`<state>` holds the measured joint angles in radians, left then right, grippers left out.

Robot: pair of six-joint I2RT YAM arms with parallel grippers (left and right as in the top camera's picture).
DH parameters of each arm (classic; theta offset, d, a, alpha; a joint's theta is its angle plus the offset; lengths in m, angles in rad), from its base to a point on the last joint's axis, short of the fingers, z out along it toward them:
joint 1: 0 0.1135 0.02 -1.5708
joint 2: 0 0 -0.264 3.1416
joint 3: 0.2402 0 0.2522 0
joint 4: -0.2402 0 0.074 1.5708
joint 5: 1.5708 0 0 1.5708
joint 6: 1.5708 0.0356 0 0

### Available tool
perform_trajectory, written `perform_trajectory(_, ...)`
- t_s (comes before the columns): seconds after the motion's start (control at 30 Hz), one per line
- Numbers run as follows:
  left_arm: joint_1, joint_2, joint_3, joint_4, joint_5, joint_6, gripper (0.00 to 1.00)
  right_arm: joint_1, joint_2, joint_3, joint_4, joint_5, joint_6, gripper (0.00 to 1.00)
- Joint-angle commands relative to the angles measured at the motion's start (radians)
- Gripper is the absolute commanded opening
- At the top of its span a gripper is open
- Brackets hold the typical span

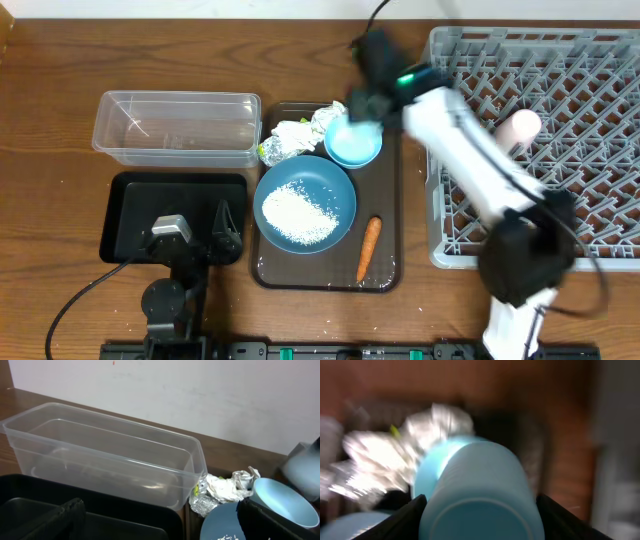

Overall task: Sort waste into correct bins and load items into the dishwasher rack
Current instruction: 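Carry the light-blue cup into the rack and release it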

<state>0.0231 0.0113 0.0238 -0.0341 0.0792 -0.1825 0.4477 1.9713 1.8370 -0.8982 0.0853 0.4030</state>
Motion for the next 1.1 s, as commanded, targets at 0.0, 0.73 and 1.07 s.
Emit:
perform_trajectory(0.0,-0.004,-0.005,-0.020,-0.029,0.010,0.010,0.99,-0.115,-0.165,0.090,-0.013,0.024,-0.086,0.65)
perform_trajectory(0.73,-0.004,-0.005,-0.020,-0.029,0.010,0.010,0.99,-0.963,-0.059,0.079,-0.079,-0.090,-0.185,0.65)
perform_trajectory(1.07,-0.004,-0.005,-0.020,-0.029,0.010,0.010,0.99,-0.965,0.016,0.080,-0.086,-0.095,-0.192,0.93)
